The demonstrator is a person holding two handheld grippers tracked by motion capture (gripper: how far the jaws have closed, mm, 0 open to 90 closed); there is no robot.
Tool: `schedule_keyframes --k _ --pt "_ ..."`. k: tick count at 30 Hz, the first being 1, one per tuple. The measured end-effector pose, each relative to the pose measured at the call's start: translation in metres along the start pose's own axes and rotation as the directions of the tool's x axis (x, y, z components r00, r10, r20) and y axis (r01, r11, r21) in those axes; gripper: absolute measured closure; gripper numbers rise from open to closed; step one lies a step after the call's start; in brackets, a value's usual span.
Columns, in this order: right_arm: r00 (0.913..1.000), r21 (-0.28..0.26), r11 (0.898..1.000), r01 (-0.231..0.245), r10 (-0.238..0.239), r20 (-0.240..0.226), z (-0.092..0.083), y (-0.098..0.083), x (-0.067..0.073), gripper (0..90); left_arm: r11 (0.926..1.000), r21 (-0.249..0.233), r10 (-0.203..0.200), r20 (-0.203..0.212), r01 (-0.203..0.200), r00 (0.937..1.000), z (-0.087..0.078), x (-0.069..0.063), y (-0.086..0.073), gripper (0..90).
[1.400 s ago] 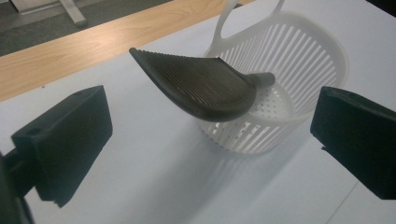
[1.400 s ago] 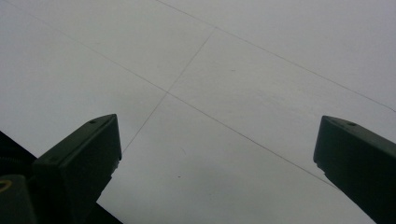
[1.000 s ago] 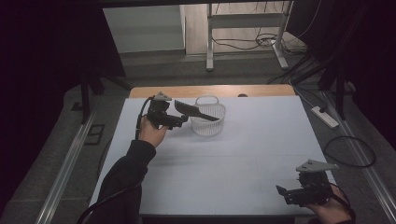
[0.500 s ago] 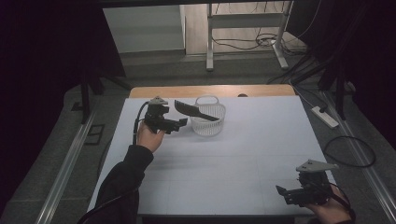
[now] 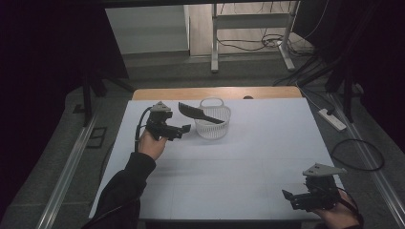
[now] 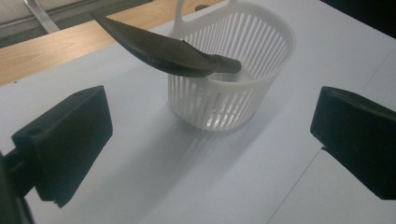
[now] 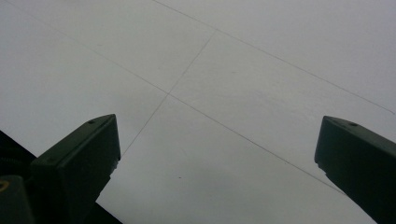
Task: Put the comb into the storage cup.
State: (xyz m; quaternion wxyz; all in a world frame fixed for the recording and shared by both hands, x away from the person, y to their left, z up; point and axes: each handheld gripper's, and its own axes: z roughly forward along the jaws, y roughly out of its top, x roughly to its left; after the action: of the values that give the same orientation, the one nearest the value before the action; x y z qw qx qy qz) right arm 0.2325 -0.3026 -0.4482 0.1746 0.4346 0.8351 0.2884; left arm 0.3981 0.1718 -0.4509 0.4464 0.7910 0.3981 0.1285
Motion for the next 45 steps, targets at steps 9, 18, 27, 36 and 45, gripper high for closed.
schedule_keyframes --k 9,18,27,36,45 --pt "0.9999 -0.011 1.000 0.013 -0.013 0.010 -0.001 0.000 0.001 0.2 0.9998 0.015 0.015 -0.011 -0.015 0.9998 -0.004 -0.005 -0.006 0.0" --pt "1.0000 -0.018 1.000 0.005 -0.005 0.005 -0.002 0.000 0.001 0.0 0.9997 0.018 0.013 -0.006 -0.013 0.9999 -0.013 -0.010 -0.010 0.0" --pt "1.0000 -0.030 1.000 0.000 0.000 0.002 -0.003 -0.001 0.000 0.0 0.9991 0.027 0.032 -0.015 -0.032 0.9994 -0.020 -0.016 -0.014 0.0" --pt "1.0000 -0.032 0.999 -0.002 0.002 -0.004 -0.003 -0.001 -0.001 0.0 0.9998 0.015 0.017 -0.013 -0.016 0.9998 -0.029 -0.020 -0.018 0.0" --pt "1.0000 -0.031 1.000 -0.003 0.002 -0.006 -0.003 0.000 -0.001 0.0 0.9998 0.008 0.021 -0.014 -0.021 0.9997 -0.040 -0.027 -0.024 0.0"
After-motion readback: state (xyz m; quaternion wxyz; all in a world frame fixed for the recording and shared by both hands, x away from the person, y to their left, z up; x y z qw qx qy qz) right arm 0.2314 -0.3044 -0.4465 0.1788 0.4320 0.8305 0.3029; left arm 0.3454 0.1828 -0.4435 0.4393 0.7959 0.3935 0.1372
